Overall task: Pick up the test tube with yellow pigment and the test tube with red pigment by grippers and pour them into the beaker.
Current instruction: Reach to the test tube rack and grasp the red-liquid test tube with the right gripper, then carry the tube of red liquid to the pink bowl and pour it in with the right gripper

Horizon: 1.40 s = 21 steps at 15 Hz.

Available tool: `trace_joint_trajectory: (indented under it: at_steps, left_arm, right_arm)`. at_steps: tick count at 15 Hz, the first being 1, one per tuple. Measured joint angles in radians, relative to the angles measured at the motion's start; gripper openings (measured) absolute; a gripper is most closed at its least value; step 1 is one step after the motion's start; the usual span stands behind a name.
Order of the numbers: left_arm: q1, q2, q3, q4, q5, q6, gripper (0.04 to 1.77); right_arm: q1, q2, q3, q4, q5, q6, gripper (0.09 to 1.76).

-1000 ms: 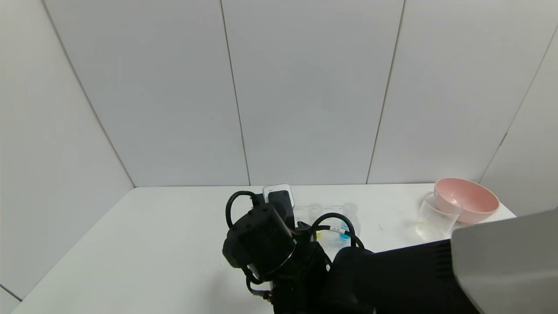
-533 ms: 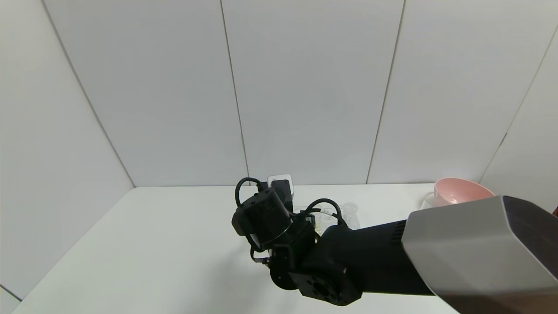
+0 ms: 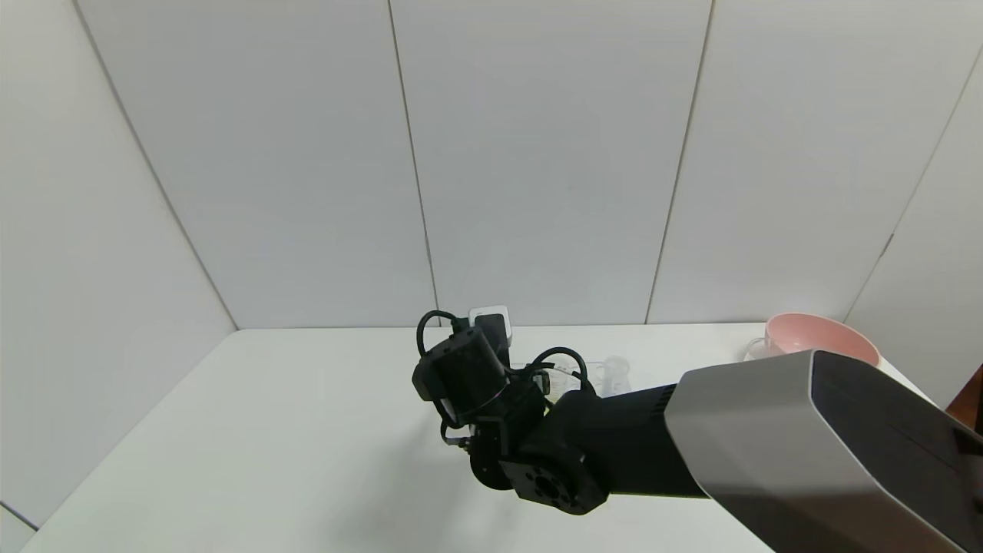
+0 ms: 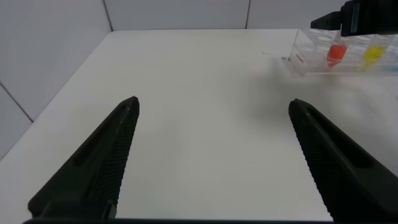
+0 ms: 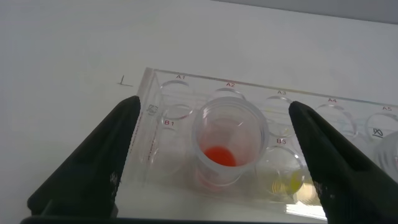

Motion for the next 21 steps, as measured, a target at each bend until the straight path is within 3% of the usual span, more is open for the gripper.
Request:
trace_joint_trajectory:
  at_steps: [1, 4, 8, 9, 21]
  left_arm:
    - [0.0, 0.0, 0.0, 0.0, 0.0, 0.0, 1.72]
    - [0.0, 0.0, 0.0, 0.0, 0.0, 0.0, 1.72]
    - [0.0, 0.0, 0.0, 0.0, 0.0, 0.0, 1.72]
    - [0.0, 0.0, 0.0, 0.0, 0.0, 0.0, 1.72]
    - [0.0, 0.0, 0.0, 0.0, 0.0, 0.0, 1.72]
  right_arm:
    - [-0.001, 0.0, 0.0, 0.004, 0.0, 0.0, 1.71]
    - [-0.001, 0.0, 0.003, 0.006, 0.002, 0.0, 1.19]
    - [0.003, -0.01, 0.014, 0.007, 0.002, 0.001, 0.74]
    - [0.003, -0.012, 0.016, 0.009, 0.001, 0.001, 0.52]
    - [0.006, -0.049, 0.037, 0.008, 0.01, -0.019, 0.53]
